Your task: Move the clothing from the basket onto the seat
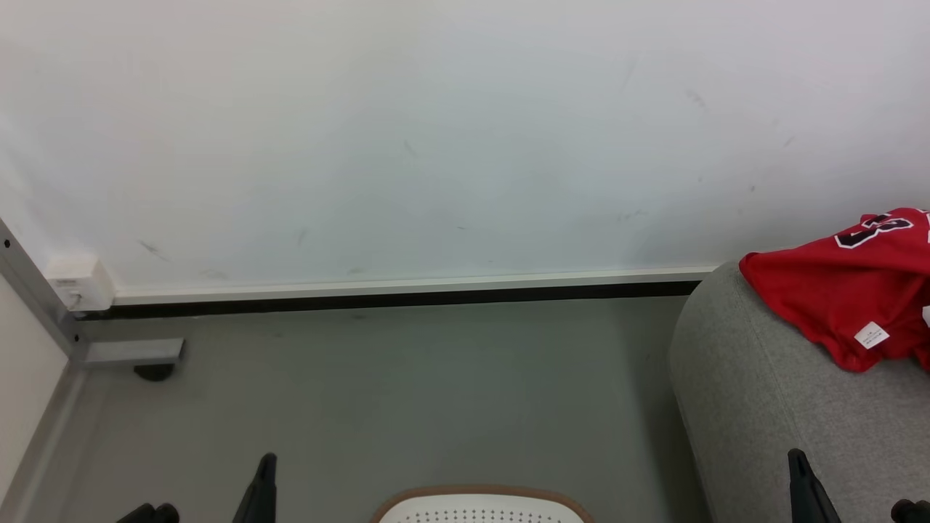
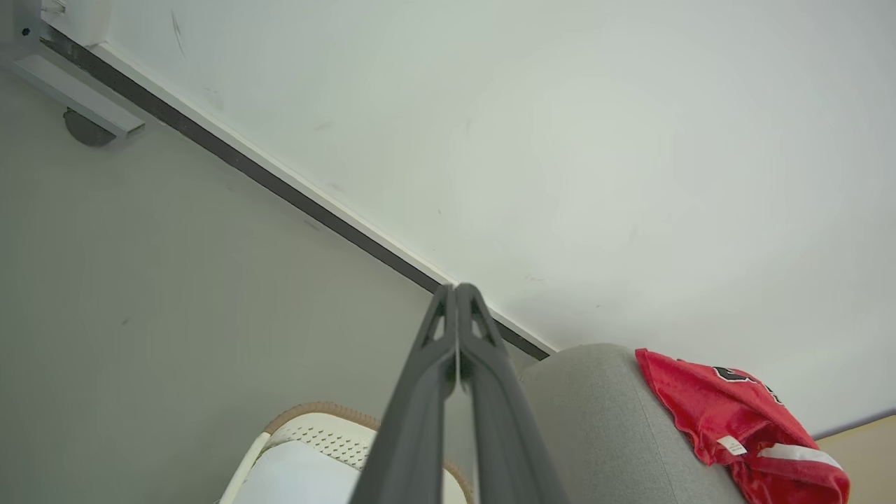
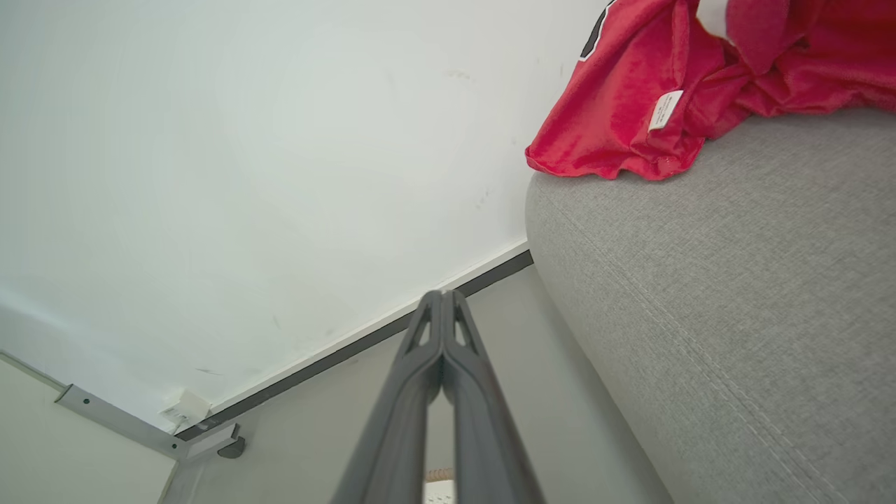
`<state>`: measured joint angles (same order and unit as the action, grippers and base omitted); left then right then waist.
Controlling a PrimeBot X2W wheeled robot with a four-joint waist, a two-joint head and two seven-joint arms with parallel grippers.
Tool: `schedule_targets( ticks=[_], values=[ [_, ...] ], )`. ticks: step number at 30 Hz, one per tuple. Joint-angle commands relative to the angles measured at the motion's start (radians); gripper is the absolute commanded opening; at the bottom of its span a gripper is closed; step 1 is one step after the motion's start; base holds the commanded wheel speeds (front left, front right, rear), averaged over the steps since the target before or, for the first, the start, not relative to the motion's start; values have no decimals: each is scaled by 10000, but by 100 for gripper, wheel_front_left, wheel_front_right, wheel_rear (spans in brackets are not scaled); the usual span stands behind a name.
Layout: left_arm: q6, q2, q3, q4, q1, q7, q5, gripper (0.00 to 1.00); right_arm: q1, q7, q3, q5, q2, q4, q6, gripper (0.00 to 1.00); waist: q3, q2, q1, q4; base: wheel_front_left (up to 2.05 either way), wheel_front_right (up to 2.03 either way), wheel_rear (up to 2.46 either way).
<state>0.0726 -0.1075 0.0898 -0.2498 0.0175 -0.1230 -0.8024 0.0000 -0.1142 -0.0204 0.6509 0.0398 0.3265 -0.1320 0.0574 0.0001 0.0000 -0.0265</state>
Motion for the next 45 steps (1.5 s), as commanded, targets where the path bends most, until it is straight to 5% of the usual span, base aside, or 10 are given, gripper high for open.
schedule_targets(
  ticks=[1,45],
  values=[
    [3,-7,-161,177,-304,123,-462,0,-353,82,-85,515,88,-175,6,0,-12,-1,0,6,0,0,0],
    [4,325,-1271,480,-872,1415,-4839,0,-920,1336,-562,5776,159,-492,15,0,-267,-1,0,127,0,0,0]
  ],
)
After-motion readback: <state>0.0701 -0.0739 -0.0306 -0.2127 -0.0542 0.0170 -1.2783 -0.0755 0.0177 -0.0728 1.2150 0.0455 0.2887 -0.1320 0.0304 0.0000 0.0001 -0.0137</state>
